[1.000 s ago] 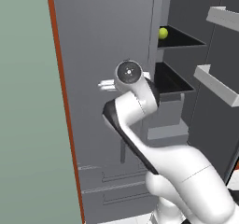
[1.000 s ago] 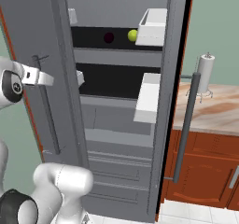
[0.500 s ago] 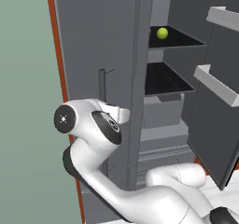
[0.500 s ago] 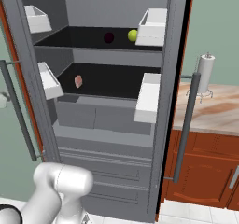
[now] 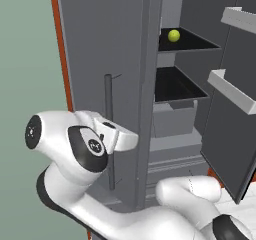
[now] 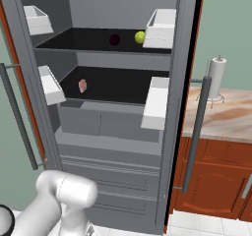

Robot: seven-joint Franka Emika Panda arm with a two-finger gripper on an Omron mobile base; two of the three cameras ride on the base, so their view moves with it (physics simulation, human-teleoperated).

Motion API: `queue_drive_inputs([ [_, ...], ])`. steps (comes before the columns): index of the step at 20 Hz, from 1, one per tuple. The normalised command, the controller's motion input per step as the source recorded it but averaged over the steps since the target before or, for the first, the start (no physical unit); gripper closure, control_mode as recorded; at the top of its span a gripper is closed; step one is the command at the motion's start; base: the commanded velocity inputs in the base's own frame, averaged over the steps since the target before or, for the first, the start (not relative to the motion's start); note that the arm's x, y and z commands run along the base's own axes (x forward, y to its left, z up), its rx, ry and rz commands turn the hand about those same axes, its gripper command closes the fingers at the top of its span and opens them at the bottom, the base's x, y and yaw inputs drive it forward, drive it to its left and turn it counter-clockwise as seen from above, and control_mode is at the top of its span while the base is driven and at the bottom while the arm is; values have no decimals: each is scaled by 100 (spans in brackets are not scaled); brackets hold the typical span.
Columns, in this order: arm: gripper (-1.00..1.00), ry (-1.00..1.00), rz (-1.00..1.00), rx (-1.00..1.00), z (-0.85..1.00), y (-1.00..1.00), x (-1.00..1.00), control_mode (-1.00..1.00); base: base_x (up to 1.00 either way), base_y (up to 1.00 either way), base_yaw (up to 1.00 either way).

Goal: Open the fridge, remove the pear, eggplant, and steak, and place them on any counter.

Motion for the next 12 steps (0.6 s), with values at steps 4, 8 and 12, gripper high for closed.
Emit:
queue_drive_inputs([
  [4, -100, -10, 9, 5, 38, -34, -73, -100, 0, 0, 0],
  [8, -100, 4, 5, 35, 0, -90, -2, -100, 0, 0, 0],
  [12, -100, 8, 7, 43, 0, -91, 44, -100, 0, 0, 0],
])
